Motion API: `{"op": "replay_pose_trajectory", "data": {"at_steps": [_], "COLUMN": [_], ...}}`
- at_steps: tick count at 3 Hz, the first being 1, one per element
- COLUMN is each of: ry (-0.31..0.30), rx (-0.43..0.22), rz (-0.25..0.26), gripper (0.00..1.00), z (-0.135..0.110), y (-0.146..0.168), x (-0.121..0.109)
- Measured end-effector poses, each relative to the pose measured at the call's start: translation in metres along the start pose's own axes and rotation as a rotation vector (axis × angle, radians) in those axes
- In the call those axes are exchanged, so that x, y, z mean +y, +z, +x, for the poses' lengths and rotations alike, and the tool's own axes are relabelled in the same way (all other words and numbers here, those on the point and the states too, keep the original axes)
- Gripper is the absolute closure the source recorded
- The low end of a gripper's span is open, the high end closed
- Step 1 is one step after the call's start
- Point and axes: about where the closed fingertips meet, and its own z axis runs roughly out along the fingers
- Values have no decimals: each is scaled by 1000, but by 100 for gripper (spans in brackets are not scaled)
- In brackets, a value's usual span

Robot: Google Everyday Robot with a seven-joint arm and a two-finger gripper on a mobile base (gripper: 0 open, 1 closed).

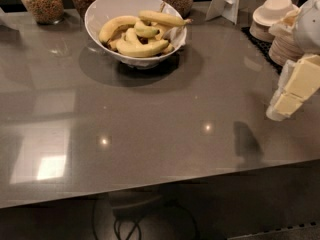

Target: Pick banana from white bowl

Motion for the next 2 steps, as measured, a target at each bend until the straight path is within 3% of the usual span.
{"op": "replay_pose_trajectory", "data": {"at_steps": [1, 2], "ry": [-43, -77], "rx": [-248, -520], "rz": [36, 28], "gripper": [0, 0], "z": [-39, -91], "y": [11, 28], "x": [-34, -72]}}
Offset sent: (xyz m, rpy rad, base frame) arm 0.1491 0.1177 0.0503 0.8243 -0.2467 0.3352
